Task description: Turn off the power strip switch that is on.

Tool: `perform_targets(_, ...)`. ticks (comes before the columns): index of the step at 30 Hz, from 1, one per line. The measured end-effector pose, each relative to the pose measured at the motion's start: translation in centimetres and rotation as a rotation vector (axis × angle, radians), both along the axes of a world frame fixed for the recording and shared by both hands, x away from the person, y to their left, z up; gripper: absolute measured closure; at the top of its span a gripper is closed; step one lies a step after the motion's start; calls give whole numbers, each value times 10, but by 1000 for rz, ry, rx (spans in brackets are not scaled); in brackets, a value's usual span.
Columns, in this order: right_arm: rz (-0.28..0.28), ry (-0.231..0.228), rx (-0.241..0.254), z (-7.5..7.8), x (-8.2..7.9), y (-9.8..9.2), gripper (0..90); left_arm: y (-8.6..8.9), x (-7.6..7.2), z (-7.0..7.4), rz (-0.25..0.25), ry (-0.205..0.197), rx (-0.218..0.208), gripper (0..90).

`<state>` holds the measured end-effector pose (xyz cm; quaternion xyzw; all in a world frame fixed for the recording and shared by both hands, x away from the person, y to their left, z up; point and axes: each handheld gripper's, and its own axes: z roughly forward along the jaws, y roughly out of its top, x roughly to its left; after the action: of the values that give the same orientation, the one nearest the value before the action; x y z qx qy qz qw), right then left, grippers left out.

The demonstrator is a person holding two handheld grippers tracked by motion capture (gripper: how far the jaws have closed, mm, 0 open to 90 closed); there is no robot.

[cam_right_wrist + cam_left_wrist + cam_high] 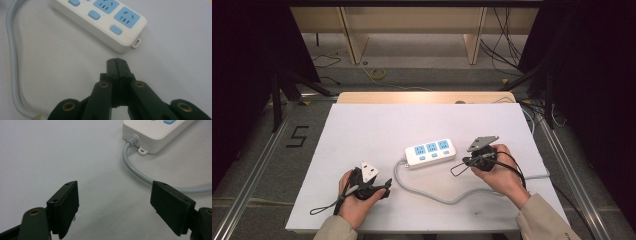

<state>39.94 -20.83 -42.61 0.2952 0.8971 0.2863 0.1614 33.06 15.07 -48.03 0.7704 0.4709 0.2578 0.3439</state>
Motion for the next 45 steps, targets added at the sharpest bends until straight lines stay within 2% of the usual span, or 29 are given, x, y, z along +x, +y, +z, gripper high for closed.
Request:
perform_targets(12,10,-9,-10,4,5,6,900,0,0,0,2,-2,-2,230)
perform_targets(45,3,8,-20,3,17,18,900,1,0,1,4,-5,2,232)
